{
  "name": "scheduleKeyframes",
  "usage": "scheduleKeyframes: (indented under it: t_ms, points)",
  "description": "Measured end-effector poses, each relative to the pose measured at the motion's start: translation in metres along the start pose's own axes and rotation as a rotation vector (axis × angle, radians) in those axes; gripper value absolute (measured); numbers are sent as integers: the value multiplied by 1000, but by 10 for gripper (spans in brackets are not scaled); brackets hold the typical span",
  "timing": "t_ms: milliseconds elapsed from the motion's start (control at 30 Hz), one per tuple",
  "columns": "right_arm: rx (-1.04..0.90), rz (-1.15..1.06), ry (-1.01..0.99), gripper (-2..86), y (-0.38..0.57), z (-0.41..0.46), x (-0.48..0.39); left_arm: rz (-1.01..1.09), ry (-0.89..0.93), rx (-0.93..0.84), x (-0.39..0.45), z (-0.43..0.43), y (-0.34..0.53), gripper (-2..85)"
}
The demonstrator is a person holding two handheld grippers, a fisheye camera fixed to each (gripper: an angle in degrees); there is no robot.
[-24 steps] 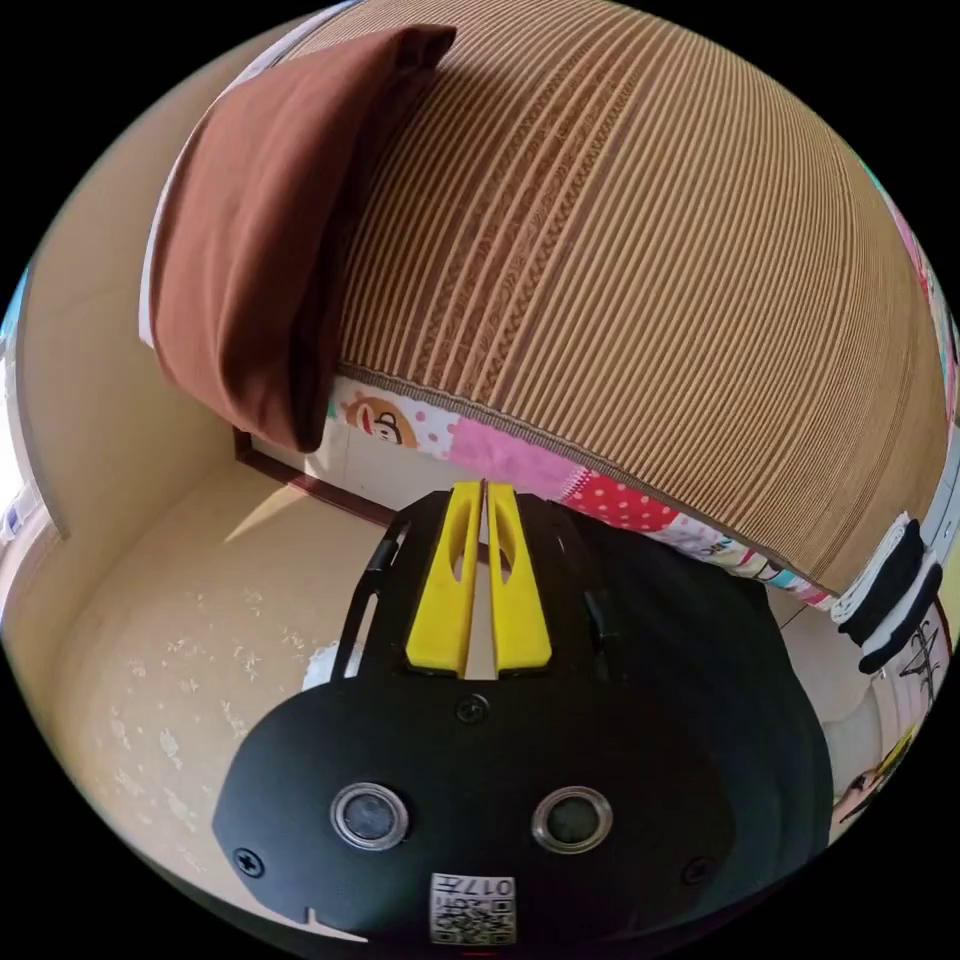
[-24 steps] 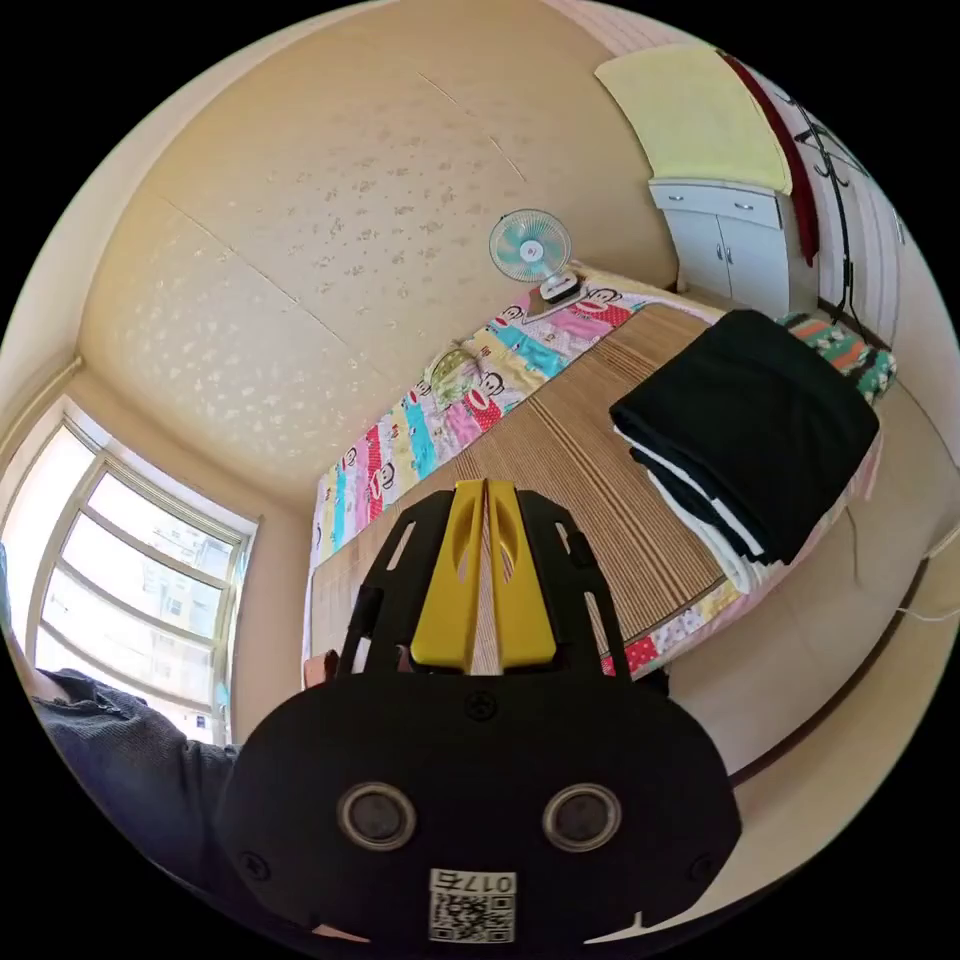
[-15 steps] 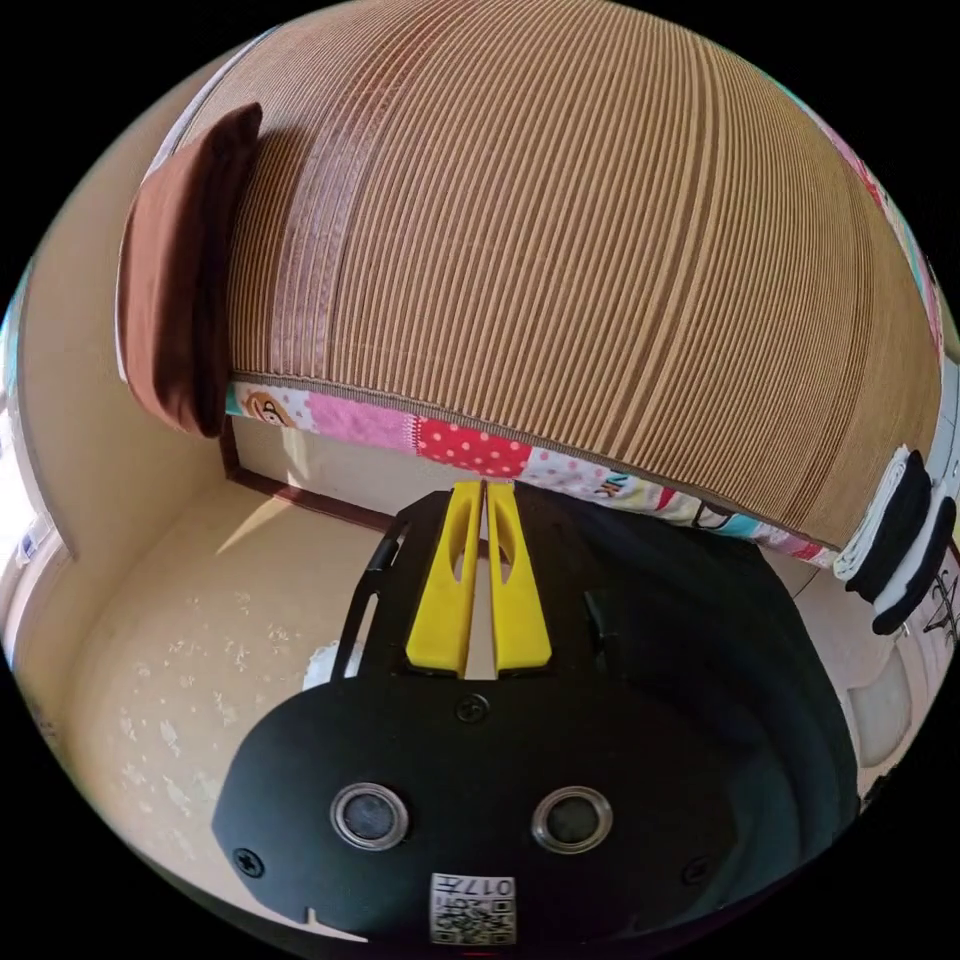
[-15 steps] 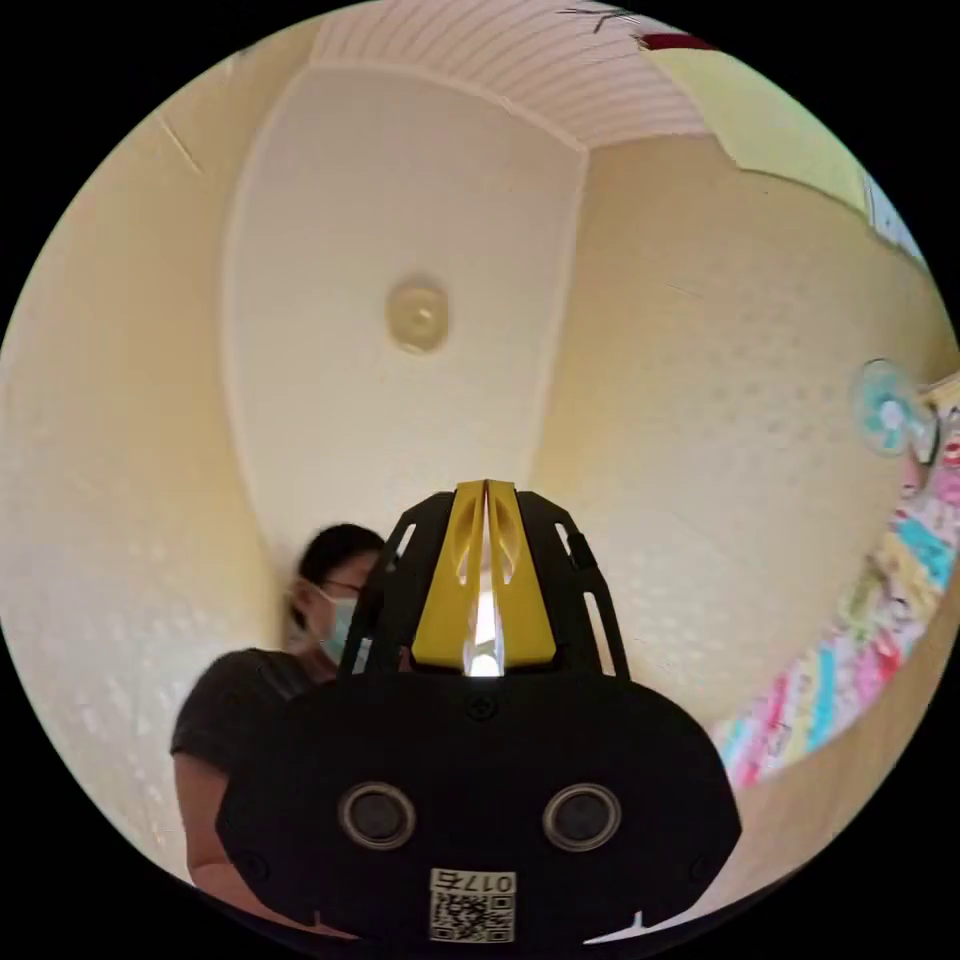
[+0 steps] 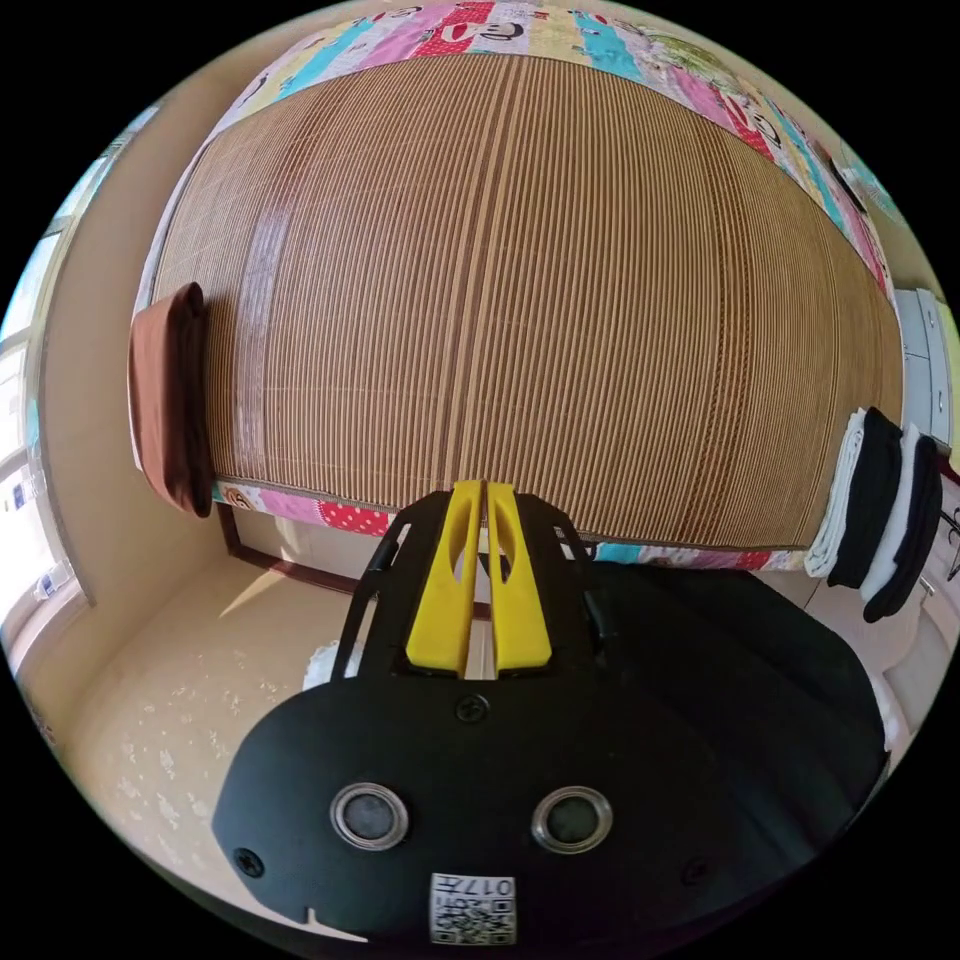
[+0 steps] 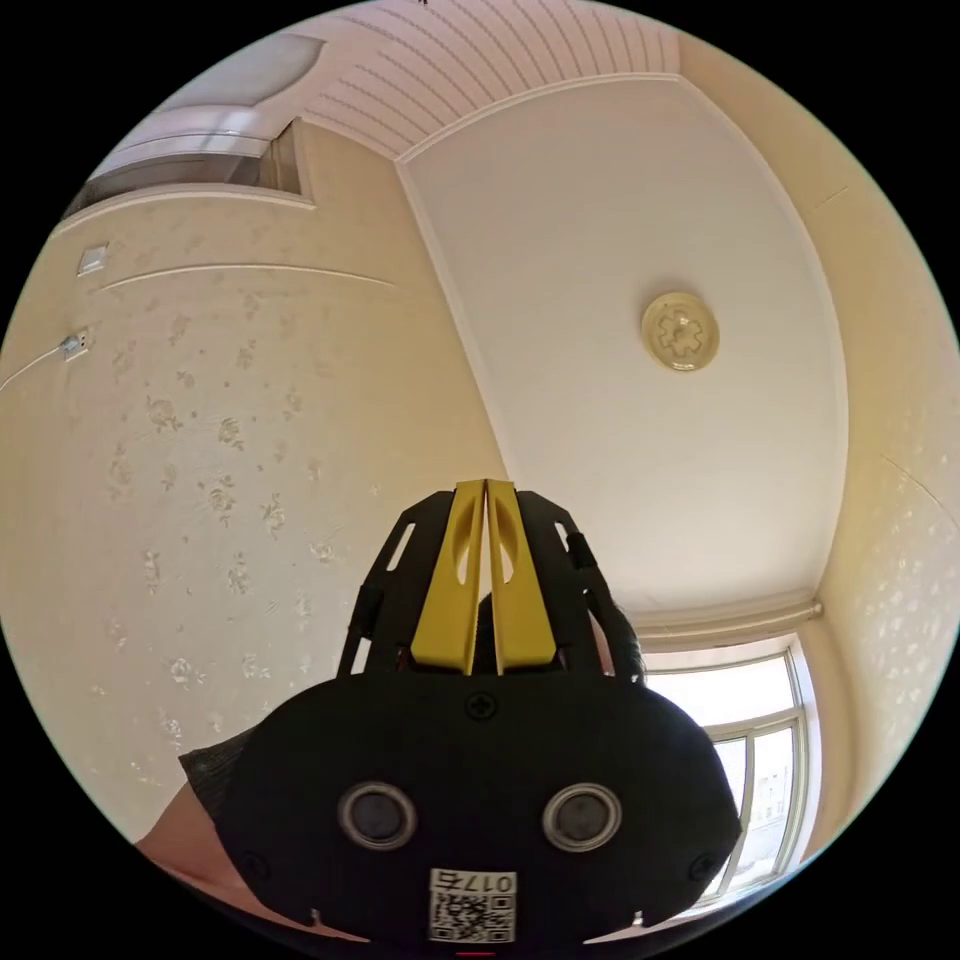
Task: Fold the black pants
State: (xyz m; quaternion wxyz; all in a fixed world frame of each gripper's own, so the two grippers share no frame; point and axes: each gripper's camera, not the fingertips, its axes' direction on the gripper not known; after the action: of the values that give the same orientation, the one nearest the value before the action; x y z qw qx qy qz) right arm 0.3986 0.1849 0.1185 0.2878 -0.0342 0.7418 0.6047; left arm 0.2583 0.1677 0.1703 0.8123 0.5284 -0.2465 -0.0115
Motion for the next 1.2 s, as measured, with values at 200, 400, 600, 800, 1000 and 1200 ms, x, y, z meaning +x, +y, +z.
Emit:
scheduleKeyframes:
  t_ms: [200,400,600,800,1000,1200]
  points:
    - [58,83,-50,3,11,29,22,-161,50,-18,-15,43,25,-5]
    - [79,94,-71,3,14,47,35,-370,78,-77,-52,95,65,-5]
    - [93,124,-85,3,14,62,55,-504,75,-153,-65,144,95,-5]
    - [59,30,-16,3,1,70,56,-480,44,-186,-43,176,89,-5]
    - [40,55,-30,2,-6,68,93,-420,39,-138,-15,185,62,-4]
    - [68,-3,-41,3,-26,36,116,-391,50,-109,4,194,39,-5]
